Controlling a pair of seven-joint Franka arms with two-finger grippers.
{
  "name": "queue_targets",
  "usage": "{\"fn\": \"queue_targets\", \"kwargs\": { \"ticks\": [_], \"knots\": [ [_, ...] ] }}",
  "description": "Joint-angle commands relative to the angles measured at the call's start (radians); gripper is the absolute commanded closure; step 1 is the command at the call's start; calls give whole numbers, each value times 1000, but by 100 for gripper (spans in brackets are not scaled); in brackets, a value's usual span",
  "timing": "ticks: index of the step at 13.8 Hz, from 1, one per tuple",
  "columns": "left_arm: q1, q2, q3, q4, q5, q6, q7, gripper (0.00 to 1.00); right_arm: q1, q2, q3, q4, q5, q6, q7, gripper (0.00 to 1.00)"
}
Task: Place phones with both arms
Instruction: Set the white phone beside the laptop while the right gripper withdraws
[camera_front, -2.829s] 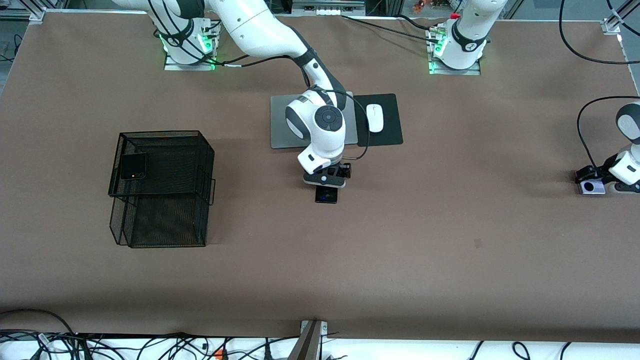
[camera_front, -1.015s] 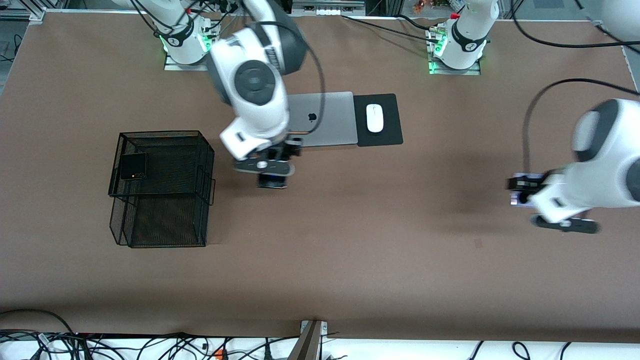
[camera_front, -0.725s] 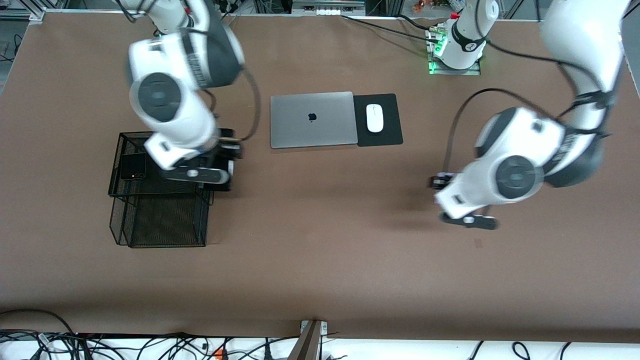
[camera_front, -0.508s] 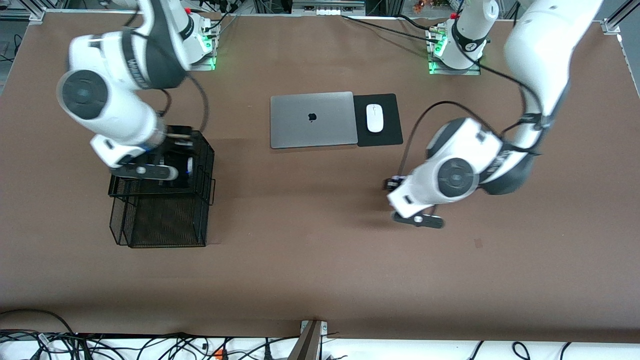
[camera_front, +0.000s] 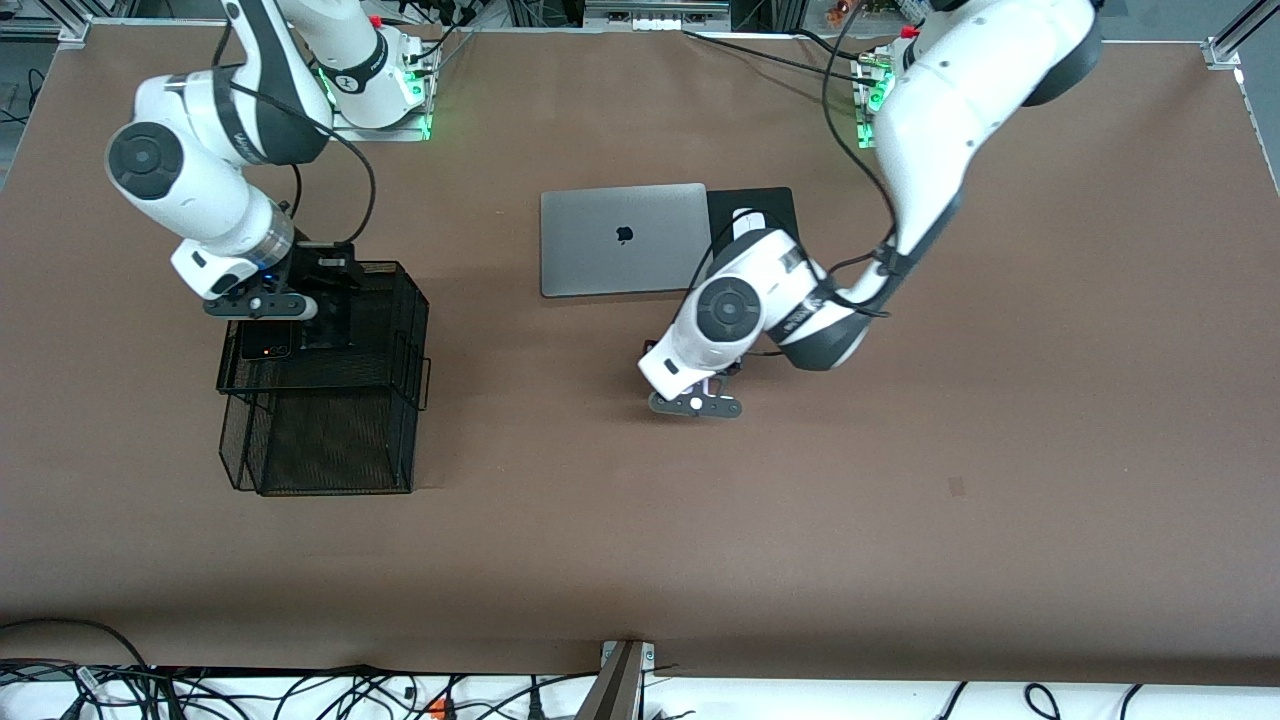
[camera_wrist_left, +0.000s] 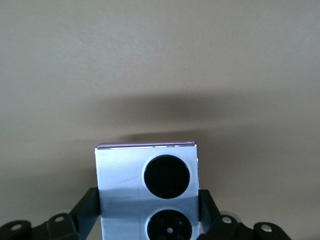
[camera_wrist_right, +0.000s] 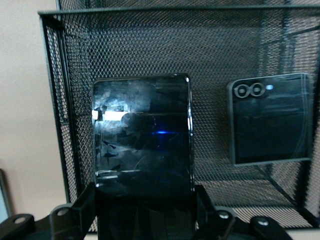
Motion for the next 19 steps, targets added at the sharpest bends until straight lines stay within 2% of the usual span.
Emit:
{"fn": "queue_targets", "kwargs": {
  "ticks": [1, 3, 4, 5, 9, 10, 11, 12, 15, 19],
  "knots": [
    [-143, 19, 128, 21, -13, 70, -67, 50, 10, 17, 3, -17, -15, 66, 7, 100],
    [-153, 36, 131, 21, -10, 107, -107, 50, 9, 54, 3, -17, -12, 107, 4, 100],
    [-153, 38, 131, 16, -10, 115, -109, 44, 8, 75, 3, -15, -10, 126, 4, 100],
    [-154, 39, 131, 13, -10, 115, -110, 0, 8, 92, 3, -15, -8, 141, 4, 100],
    [-153, 19, 129, 7, -18, 101, -112, 0, 7, 125, 5, -15, 5, 176, 3, 100],
    [-143, 4, 126, 7, -21, 96, -115, 0, 5, 125, 5, -13, 5, 175, 3, 90],
    [-136, -26, 125, 9, -23, 52, -113, 0, 5, 125, 5, -12, 11, 173, 3, 27],
    [-122, -54, 123, 19, -23, -21, -110, 0, 7, 123, 5, -7, 16, 167, 1, 0],
    [-62, -183, 120, 22, -24, -204, -96, 0, 8, 108, 3, 31, 16, 105, 0, 0],
    [59, -323, 123, 32, -21, -414, -26, 0, 8, 103, 2, 256, 16, -202, 1, 0]
  ]
}}
